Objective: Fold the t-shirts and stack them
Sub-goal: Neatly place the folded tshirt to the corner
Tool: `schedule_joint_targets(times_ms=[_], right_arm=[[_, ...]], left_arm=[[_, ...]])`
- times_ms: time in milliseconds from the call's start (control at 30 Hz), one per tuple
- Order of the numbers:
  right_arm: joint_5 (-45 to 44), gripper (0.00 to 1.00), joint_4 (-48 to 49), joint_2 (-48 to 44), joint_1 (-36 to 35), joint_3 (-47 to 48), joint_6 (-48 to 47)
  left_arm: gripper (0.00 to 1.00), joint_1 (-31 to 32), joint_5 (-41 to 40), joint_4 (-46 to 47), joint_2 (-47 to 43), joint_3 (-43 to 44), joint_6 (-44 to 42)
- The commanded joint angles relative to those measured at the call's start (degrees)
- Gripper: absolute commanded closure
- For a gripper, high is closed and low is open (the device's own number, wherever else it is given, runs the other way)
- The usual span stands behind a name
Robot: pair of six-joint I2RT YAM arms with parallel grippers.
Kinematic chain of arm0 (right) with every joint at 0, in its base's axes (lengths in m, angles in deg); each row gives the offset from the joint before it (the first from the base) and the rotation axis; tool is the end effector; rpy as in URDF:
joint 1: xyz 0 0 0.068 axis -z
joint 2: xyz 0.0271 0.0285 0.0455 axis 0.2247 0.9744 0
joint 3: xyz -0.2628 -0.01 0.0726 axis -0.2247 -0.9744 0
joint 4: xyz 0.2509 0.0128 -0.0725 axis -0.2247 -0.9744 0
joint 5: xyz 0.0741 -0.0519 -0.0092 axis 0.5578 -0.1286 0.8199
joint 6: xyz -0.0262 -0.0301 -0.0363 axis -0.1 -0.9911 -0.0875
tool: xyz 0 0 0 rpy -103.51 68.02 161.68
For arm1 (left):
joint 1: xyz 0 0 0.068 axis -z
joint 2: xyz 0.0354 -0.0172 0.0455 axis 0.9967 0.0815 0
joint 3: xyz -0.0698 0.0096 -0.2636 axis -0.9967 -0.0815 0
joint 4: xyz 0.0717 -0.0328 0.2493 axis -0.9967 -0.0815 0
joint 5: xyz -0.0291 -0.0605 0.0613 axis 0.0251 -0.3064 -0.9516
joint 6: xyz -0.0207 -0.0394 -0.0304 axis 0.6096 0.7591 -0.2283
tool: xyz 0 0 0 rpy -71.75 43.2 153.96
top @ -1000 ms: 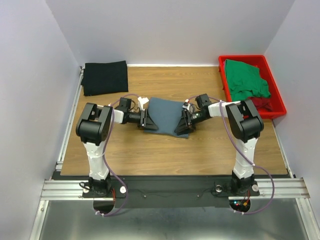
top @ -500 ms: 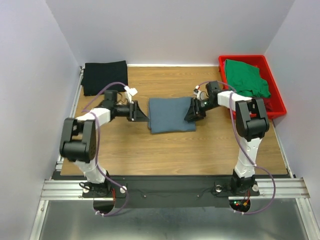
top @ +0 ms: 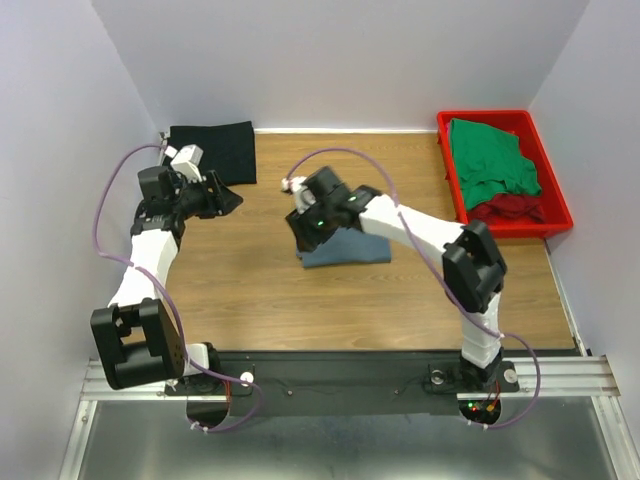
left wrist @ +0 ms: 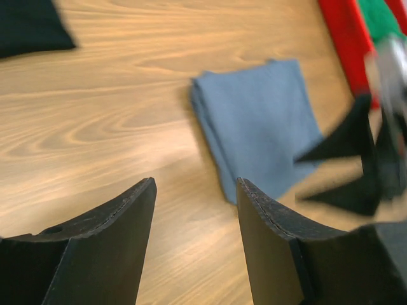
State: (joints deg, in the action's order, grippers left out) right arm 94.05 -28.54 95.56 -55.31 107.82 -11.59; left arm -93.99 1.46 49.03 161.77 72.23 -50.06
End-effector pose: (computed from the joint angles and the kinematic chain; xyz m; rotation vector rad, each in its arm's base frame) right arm 0.3174 0.2997 0.2548 -0.9747 2.3371 0.5972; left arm 0.2941 0.0200 0.2938 0.2280 1.9048 -0.7263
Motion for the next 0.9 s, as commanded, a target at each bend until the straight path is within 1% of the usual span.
schedule_joint_targets(times_ms=[0, 33, 100, 267, 433, 600, 733, 767, 800, 833, 867], right_arm=[[-17.0, 0.39, 0.9, 5.1, -7.1, 4.7, -4.3], [-19.3, 0.4, 0.9, 6.1, -8.2, 5.5, -4.6], [-20.5, 0.41, 0.9, 8.9, -10.2, 7.1, -4.8], [-23.7, 0.43, 0.9, 12.8, -12.1, 9.6, -5.2], [-26.3, 0.46, 1.2, 14.6, -13.0, 8.3, -5.5], [-25.8, 0.5, 1.5, 15.5, -13.1, 5.5, -4.6], [-24.0, 0.58, 1.5, 16.3, -13.0, 1.8, -2.4], [-23.0, 0.65, 1.4, 16.5, -13.0, 1.4, -2.1], [-22.7, 0.69, 1.4, 16.8, -13.0, 1.1, -2.1], [-22.5, 0.75, 1.4, 17.0, -13.0, 0.9, -2.2], [-22.5, 0.88, 1.4, 17.1, -13.0, 0.8, -2.4]], left_arm=[[0.36, -2.3, -7.1, -2.6, -1.7, 3.3, 0.5], [0.36, -2.9, -7.1, -2.9, -1.4, 3.4, -0.2], [0.36, -3.5, -6.8, -3.3, -1.2, 3.2, -0.4], [0.36, -4.0, -6.5, -3.7, 0.2, 2.3, -1.1], [0.36, -3.9, -6.0, -2.2, 1.0, 0.8, -1.3], [0.36, -3.9, -5.4, -1.2, 3.0, 0.7, -0.6], [0.36, -4.0, -5.0, 0.2, 4.2, 0.4, 0.4], [0.36, -3.9, -4.7, 1.9, 4.5, 0.0, 1.4], [0.36, -3.9, -4.5, 2.7, 4.8, -0.9, 2.2], [0.35, -3.9, -3.4, 4.4, 5.1, -1.3, 3.1], [0.35, -3.6, -3.0, 5.1, 5.9, -1.7, 3.8]])
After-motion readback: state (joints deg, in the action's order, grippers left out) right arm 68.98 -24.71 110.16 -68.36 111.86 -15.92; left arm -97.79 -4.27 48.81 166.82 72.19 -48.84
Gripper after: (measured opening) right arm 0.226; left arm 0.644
